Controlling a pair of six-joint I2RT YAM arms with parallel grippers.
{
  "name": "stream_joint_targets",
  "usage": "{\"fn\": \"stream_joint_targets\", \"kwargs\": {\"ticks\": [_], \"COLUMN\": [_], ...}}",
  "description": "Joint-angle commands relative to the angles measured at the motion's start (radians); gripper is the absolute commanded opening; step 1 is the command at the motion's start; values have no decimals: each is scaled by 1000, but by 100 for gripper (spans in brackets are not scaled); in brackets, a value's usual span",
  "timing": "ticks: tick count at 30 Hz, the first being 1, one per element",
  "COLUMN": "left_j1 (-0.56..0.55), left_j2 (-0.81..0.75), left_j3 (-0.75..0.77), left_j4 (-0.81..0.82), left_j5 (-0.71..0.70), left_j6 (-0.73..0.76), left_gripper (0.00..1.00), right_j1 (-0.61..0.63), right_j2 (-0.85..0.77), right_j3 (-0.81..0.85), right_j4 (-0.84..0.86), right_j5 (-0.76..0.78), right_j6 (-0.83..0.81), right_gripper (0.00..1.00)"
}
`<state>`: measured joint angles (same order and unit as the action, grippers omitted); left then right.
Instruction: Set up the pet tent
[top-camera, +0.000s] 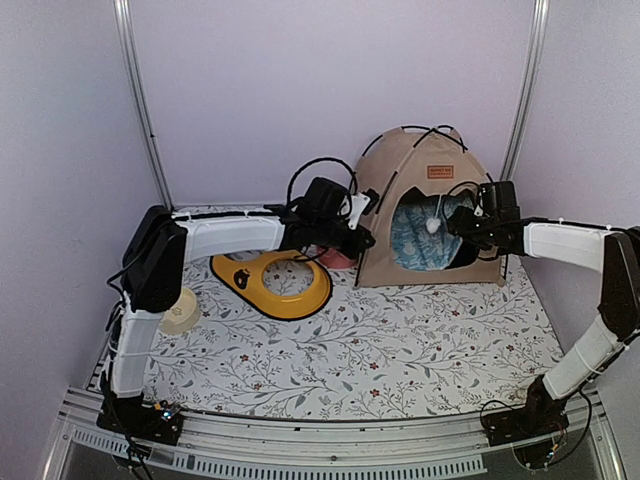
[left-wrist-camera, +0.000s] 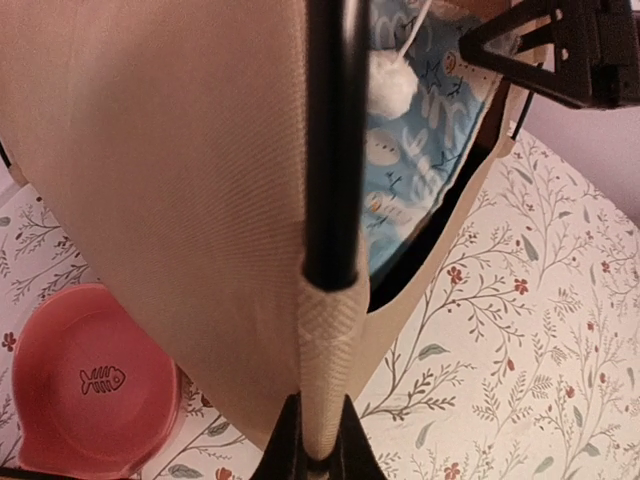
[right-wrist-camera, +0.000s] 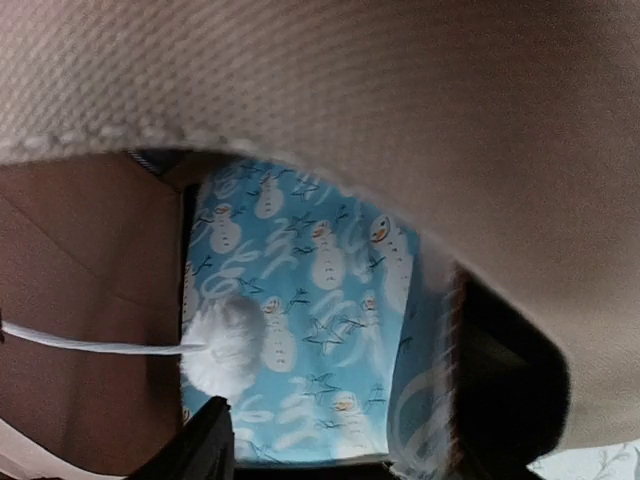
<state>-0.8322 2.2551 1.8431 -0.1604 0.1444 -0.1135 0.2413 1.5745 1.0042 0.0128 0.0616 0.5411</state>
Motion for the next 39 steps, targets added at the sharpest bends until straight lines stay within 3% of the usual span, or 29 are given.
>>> {"fn": "stream_joint_targets", "kwargs": {"ticks": [1,5,11,13,18,21,30,35,39], "left_j1": [-5,-6,-6,-6,-6,-6,-7,-6,-7], "left_j2": [-70,-83,-96,-100,-107,-115,-114,-106,-100], "left_j3": [-47,-62,-69,-72,-75,-77,-51,-34,-26], "left_j4": [-28,-28,-27,-28,-51,-57,-84,-101,-116], "left_j5": [112,112,147,173,224,244,270,287,317], "left_j6": [-37,-70,-84,-77,-56,-52,-43,-36,-23], "left_gripper": [0,0,0,0,0,0,0,0,0], "right_j1": [39,91,110,107,107,90,19,-22,-31], "right_j2": [-141,-249,-312,-294,-244,-211,-105,11,73], "right_j3": [-10,-2,-39,-47,-70,-106,-156,-101,-40], "right_j4": [-206,-307,-355,-358,-364,-359,-252,-199,-166], "right_j5": [123,177,194,185,145,128,67,70,87], "right_j6": [-84,-109,-108,-110,-102,-69,-39,-50,-51], "right_gripper": [70,78,75,68,37,30,30,30,36]}}
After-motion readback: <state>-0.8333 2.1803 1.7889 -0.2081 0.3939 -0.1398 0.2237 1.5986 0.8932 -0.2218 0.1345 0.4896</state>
